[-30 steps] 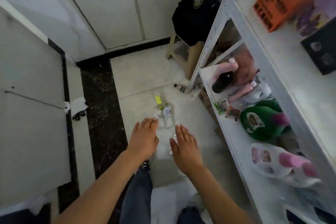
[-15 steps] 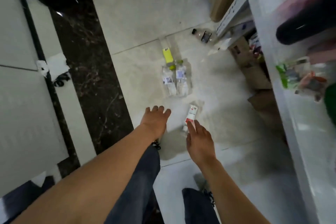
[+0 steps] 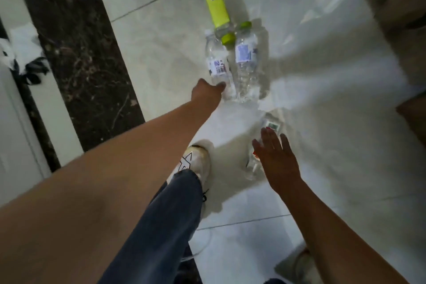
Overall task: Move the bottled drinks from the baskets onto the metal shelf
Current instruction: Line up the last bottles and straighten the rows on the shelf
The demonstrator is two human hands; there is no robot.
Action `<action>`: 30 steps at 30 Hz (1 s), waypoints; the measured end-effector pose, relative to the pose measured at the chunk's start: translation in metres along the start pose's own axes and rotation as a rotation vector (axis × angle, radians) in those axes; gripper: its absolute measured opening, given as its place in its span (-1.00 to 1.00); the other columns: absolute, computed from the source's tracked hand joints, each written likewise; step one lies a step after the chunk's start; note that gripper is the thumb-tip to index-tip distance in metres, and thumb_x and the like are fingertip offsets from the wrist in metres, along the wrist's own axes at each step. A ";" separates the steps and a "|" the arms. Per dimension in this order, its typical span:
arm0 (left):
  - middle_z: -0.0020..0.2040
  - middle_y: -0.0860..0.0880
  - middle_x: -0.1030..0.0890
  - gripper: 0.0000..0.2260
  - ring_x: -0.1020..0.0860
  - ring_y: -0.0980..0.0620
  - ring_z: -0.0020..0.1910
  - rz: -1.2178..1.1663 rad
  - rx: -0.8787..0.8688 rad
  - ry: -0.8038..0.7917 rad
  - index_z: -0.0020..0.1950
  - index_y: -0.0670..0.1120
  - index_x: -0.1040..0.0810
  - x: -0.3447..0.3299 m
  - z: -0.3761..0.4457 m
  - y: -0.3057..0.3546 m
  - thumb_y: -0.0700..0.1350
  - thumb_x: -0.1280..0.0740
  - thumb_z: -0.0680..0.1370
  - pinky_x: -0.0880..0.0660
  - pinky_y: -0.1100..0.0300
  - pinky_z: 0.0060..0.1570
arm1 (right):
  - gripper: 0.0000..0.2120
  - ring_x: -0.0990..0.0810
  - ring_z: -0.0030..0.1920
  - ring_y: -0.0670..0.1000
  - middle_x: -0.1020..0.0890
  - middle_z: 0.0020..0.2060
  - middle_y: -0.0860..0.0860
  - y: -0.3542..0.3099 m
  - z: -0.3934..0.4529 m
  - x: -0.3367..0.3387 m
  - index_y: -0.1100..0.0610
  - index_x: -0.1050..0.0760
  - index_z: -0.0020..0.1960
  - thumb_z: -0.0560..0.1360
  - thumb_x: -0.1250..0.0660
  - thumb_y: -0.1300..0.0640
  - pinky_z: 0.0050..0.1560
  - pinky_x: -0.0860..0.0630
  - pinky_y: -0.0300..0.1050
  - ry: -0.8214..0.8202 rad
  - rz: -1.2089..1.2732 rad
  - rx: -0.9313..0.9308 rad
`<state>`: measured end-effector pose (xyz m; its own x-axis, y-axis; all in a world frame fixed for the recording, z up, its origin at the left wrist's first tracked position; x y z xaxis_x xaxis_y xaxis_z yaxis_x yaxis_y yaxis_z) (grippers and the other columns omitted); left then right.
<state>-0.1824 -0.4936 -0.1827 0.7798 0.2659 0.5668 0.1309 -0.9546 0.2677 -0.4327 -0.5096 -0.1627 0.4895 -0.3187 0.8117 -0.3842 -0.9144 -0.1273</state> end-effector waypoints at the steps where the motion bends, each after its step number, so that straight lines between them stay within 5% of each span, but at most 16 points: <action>1: -0.08 -0.11 -0.55 -0.58 -0.58 -0.09 -0.15 -0.082 0.020 0.010 0.10 -0.17 -0.47 -0.003 0.011 0.006 0.15 -0.40 0.51 -0.47 0.19 -0.27 | -0.46 -0.56 0.29 0.28 -0.55 0.29 0.28 0.002 0.007 -0.005 0.19 -0.65 0.21 0.24 -0.63 0.26 0.23 -0.53 0.27 0.027 -0.037 0.022; 4: -0.28 -0.02 -0.48 -0.70 -0.46 0.06 -0.36 -0.250 0.066 -0.009 -0.17 -0.08 -0.44 -0.009 0.033 0.021 0.06 -0.49 0.45 -0.46 0.25 -0.37 | -0.40 -0.26 0.51 0.26 -0.28 0.52 0.24 0.000 0.024 -0.025 0.14 -0.37 0.50 0.49 -0.39 0.06 0.47 -0.27 0.24 -0.025 -0.196 0.101; 6: -0.21 -0.05 -0.51 -0.71 -0.48 0.04 -0.27 -0.286 0.092 -0.053 -0.05 -0.12 -0.51 -0.011 0.042 0.024 -0.02 -0.54 0.42 -0.54 0.13 -0.17 | -0.44 -0.02 0.57 0.29 -0.01 0.59 0.25 -0.001 0.034 -0.036 0.17 -0.08 0.60 0.63 -0.11 0.13 0.51 -0.11 0.28 -0.096 -0.219 0.094; 9: -0.04 -0.11 -0.58 -0.63 -0.53 -0.04 -0.11 -0.292 0.110 -0.096 0.12 -0.16 -0.54 -0.015 0.044 0.022 -0.08 -0.56 0.41 -0.56 -0.01 -0.01 | -0.46 0.11 0.59 0.28 0.09 0.61 0.22 -0.002 0.043 -0.039 0.17 0.01 0.60 0.64 0.02 0.22 0.45 -0.16 0.27 -0.143 -0.129 0.049; 13: -0.03 -0.16 -0.52 -0.66 -0.50 -0.16 -0.06 -0.254 0.160 -0.108 0.12 -0.18 -0.48 -0.016 0.032 0.024 -0.17 -0.53 0.43 -0.57 -0.18 -0.11 | -0.43 -0.17 0.55 0.23 -0.33 0.49 0.16 0.004 0.058 -0.027 0.10 -0.28 0.51 0.55 -0.34 0.04 0.28 -0.42 0.11 -0.164 0.041 -0.057; 18: -0.07 -0.15 -0.49 -0.67 -0.49 -0.16 -0.09 -0.174 0.197 -0.109 0.09 -0.16 -0.46 -0.010 0.017 0.001 -0.19 -0.52 0.43 -0.55 -0.15 -0.18 | -0.30 -0.38 0.34 0.14 -0.49 0.30 0.04 0.018 0.056 -0.025 0.01 -0.35 0.42 0.41 -0.43 -0.30 0.12 -0.45 0.00 -0.228 0.384 -0.283; 21: -0.15 -0.06 -0.53 -0.72 -0.56 -0.11 -0.11 -0.100 0.080 -0.037 -0.07 -0.12 -0.46 0.008 0.001 -0.015 -0.12 -0.54 0.42 -0.58 0.05 -0.17 | -0.33 -0.50 0.21 0.18 -0.60 0.19 0.06 0.010 0.037 -0.015 0.00 -0.48 0.30 0.32 -0.51 -0.32 0.07 -0.42 0.00 -0.155 0.697 -0.471; 27: 0.04 -0.08 -0.58 -0.54 -0.59 -0.09 0.01 -0.300 0.008 0.095 0.17 -0.20 -0.45 0.053 -0.055 -0.012 -0.14 -0.56 0.38 -0.54 0.13 -0.10 | -0.41 -0.57 0.15 0.17 -0.65 0.11 0.00 -0.010 0.005 0.029 -0.03 -0.52 0.18 0.32 -0.49 -0.36 0.16 -0.40 0.01 -0.227 0.778 -0.568; 30: 0.04 -0.04 -0.57 -0.43 -0.58 -0.01 -0.04 -0.416 -0.009 0.171 0.21 -0.18 -0.46 0.091 -0.088 -0.005 -0.17 -0.62 0.30 -0.53 0.19 -0.05 | -0.71 -0.60 -0.15 -0.01 -0.63 -0.24 -0.11 -0.009 -0.022 0.066 0.04 -0.58 -0.10 0.35 -0.58 -0.11 -0.12 -0.51 -0.23 -0.025 1.333 -0.686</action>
<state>-0.1663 -0.4524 -0.0639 0.5491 0.6461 0.5302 0.4061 -0.7607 0.5064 -0.4139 -0.5168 -0.0952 -0.4962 -0.8117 0.3082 -0.8262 0.3323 -0.4550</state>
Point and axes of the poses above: each hand's wrist, its own z-axis towards the middle knuckle, its own x-axis out of the back of the hand, y = z × x, the point moved 3 cm from there along z, towards the middle knuckle
